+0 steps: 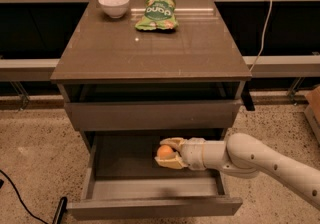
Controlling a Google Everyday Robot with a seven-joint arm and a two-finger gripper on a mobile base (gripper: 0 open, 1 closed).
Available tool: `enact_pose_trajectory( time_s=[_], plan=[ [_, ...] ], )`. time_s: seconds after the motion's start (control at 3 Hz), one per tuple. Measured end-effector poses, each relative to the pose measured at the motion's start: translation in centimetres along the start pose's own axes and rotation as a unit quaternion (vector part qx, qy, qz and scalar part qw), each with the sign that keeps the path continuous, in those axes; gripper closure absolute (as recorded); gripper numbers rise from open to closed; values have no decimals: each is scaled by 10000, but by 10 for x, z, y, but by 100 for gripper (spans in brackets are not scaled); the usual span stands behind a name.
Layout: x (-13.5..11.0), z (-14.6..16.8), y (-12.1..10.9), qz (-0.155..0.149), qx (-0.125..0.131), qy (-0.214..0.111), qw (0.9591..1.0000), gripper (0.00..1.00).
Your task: Place orange into middle drawer
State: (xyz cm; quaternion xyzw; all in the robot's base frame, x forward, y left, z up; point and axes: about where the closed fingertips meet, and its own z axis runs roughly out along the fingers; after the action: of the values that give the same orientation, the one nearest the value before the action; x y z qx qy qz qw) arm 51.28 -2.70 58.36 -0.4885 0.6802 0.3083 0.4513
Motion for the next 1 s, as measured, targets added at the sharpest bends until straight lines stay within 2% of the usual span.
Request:
enact_pose_trajectory(
  time_s=[0.33, 0.67, 1.0],
  plan=[
    [31, -1, -24, -97, 170, 66, 9998, 100],
    [77, -4, -47, -131, 217, -283, 9993, 100],
    [106, -9, -57, -126, 76, -427, 9990, 100]
  ],
)
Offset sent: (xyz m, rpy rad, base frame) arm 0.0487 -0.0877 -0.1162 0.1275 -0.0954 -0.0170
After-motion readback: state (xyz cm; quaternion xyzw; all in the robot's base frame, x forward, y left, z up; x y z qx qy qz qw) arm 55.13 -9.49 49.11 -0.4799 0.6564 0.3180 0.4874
